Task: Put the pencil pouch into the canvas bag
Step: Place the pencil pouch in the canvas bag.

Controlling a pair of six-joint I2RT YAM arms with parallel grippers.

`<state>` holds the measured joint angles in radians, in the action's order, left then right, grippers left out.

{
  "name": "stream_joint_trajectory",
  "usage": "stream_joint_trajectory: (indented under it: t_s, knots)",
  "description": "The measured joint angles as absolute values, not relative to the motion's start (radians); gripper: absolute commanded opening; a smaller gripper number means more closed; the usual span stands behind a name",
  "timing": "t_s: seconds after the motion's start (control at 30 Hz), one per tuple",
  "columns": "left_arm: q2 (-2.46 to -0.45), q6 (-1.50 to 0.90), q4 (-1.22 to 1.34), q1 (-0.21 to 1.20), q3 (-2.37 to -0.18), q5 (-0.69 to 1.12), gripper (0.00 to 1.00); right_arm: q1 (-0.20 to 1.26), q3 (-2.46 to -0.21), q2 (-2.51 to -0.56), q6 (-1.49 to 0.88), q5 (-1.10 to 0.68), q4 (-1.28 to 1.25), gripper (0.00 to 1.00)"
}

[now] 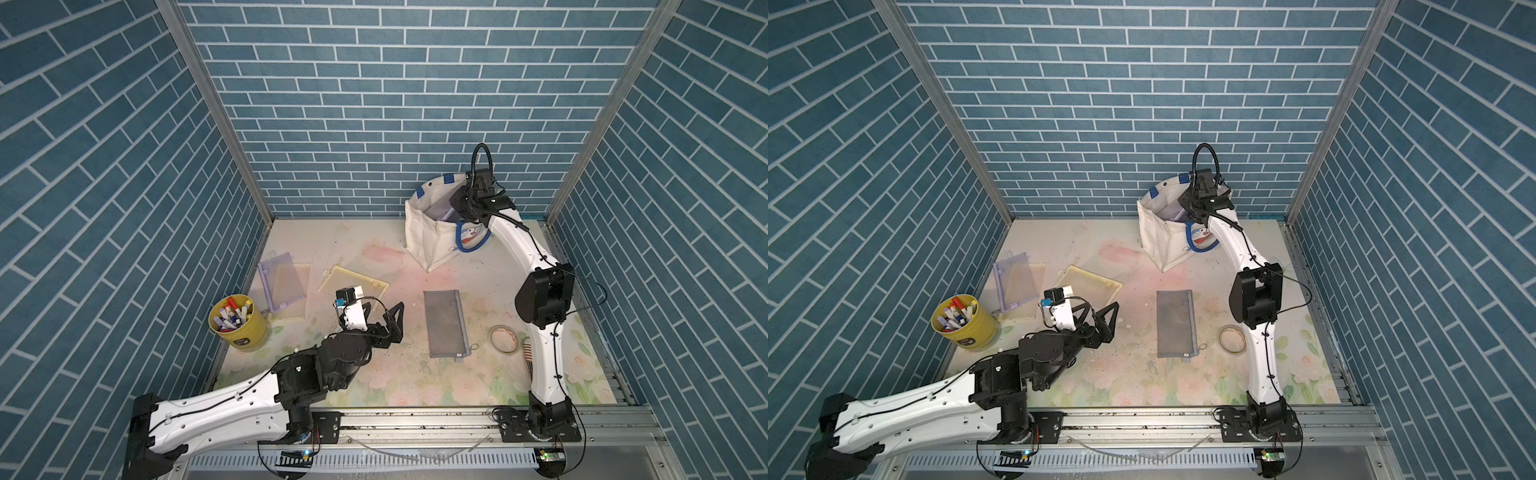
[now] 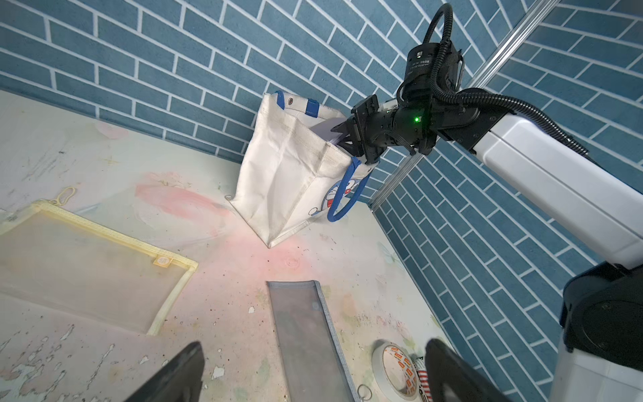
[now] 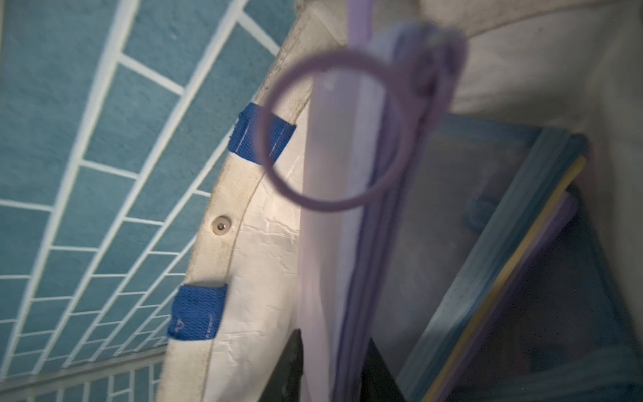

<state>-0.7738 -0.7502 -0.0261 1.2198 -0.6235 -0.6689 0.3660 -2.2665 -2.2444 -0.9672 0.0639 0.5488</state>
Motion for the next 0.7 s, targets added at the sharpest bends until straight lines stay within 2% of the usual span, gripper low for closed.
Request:
stream_joint_trajectory:
  t_s: [0.2, 0.37, 0.7]
  knots:
    - [-0.83, -0.742, 0.009, 1.22, -0.624, -0.669, 0.99, 0.366, -2.267, -2.242, -0.934, 0.044, 0.593, 0.75]
    - [-0.89, -0.729, 0.018, 1.219, -0.644, -0.669, 0.99, 0.365, -2.267, -2.209, -0.903, 0.023, 0.628, 0.87]
    - [-1.092, -0.837, -0.049, 1.125, -0.761, -0.536, 0.99, 0.366, -2.236, -2.016, -0.765, -0.034, 0.68, 0.88]
